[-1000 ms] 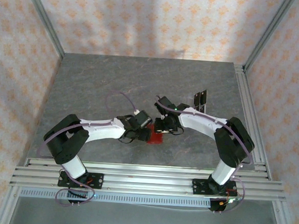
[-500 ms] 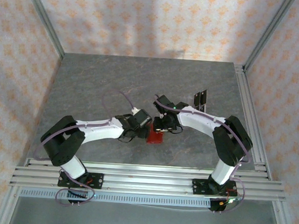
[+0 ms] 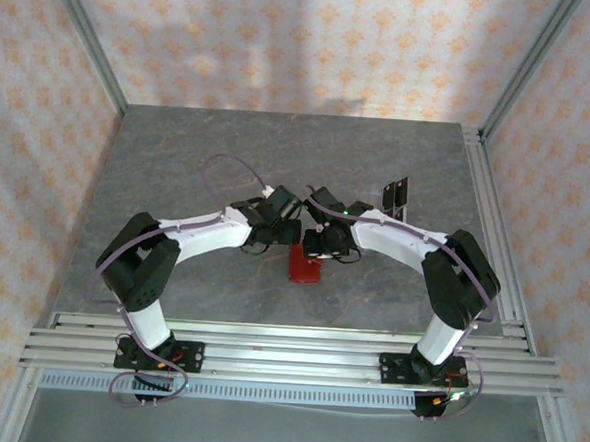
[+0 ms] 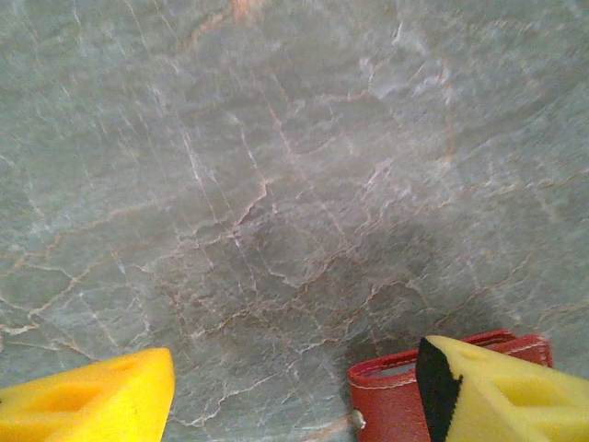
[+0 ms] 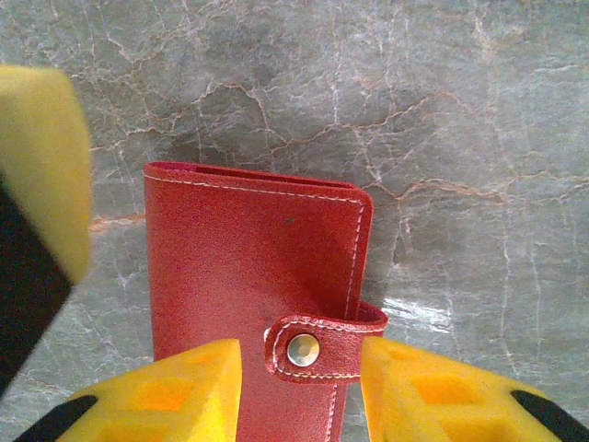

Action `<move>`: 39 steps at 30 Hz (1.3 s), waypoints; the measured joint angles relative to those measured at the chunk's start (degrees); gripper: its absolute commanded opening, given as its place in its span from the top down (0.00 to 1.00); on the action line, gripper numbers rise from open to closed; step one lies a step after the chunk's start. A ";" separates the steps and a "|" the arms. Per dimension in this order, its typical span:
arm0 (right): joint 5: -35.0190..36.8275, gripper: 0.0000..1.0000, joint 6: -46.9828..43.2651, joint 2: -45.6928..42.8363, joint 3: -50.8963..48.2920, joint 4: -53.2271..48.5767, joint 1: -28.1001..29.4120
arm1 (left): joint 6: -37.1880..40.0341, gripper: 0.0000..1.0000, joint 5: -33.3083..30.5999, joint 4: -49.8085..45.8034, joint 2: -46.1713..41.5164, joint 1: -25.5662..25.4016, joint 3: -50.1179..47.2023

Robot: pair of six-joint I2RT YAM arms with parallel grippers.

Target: Put the credit cards into the card holder

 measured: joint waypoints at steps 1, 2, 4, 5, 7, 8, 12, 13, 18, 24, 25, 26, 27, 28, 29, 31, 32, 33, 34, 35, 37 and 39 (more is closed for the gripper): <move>0.00 0.62 0.00 0.00 0.00 0.00 0.00 | 0.02 0.29 0.15 0.02 0.42 0.00 -0.02; 0.02 0.62 0.00 0.00 0.00 -0.02 0.00 | 0.04 0.29 0.28 0.02 0.79 0.07 -0.02; 0.00 0.63 0.00 0.00 0.00 -0.17 0.00 | 0.04 0.29 0.79 0.04 1.16 0.11 -0.02; 0.00 0.63 -0.02 0.00 0.00 -0.22 0.00 | 0.07 0.29 1.03 0.04 1.31 0.15 -0.02; 0.00 0.63 -0.04 0.02 0.00 -0.39 0.02 | 0.07 0.29 1.27 0.07 1.66 0.15 -0.02; 0.00 0.63 -0.04 0.02 0.00 -0.57 0.04 | 0.20 0.29 1.42 0.07 1.88 0.15 -0.02; 0.00 0.64 -0.17 0.02 0.00 -1.07 0.39 | 0.70 0.29 1.44 0.04 3.39 0.37 -0.02; 0.02 0.64 -0.20 0.04 0.00 -1.05 0.55 | 0.70 0.30 1.42 0.02 4.00 0.42 -0.02; 0.48 0.64 -0.17 0.02 0.04 -0.92 0.92 | 0.94 0.30 1.46 0.07 5.51 0.37 -0.07; 0.92 0.67 0.02 0.02 0.04 -0.35 0.92 | 1.05 0.30 1.42 0.33 5.53 0.35 -0.26; 0.92 0.67 0.02 0.02 0.04 -0.31 0.92 | 1.05 0.30 1.42 0.33 5.53 0.35 -0.26; 0.92 0.67 0.02 0.02 0.04 -0.31 0.92 | 1.05 0.30 1.42 0.35 5.53 0.35 -0.26; 0.90 0.67 0.02 0.02 0.04 -0.31 0.92 | 1.05 0.30 1.42 0.37 5.53 0.35 -0.28; 0.90 0.68 0.02 0.02 0.04 -0.31 0.92 | 1.05 0.30 1.40 0.50 5.53 0.35 -0.37; 0.87 0.68 0.00 0.02 0.04 -0.31 0.92 | 1.05 0.30 1.40 0.57 5.53 0.35 -0.44; 0.90 0.68 0.00 0.09 0.07 -0.31 0.92 | 1.05 0.30 1.36 0.76 5.53 0.35 -0.59; 0.90 0.68 0.00 0.17 0.17 -0.33 0.92 | 1.05 0.30 1.31 0.83 5.53 0.35 -0.59; 0.90 0.69 -0.02 0.44 0.35 -0.35 0.92 | 1.05 0.30 1.31 0.90 5.53 0.35 -0.59; 0.87 0.69 -0.04 0.76 0.66 -0.35 0.92 | 1.05 0.30 1.29 0.94 5.53 0.37 -0.66; 0.90 0.71 -0.17 1.11 1.03 -0.33 0.90 | 1.03 0.30 1.27 1.03 5.53 0.37 -0.74; 0.92 0.73 -0.37 1.68 1.64 -0.33 0.85 | 1.05 0.30 1.22 1.18 5.51 0.37 -0.87; 1.05 0.76 -0.59 1.99 2.03 -0.24 0.85 | 1.05 0.30 1.22 1.31 5.49 0.37 -0.98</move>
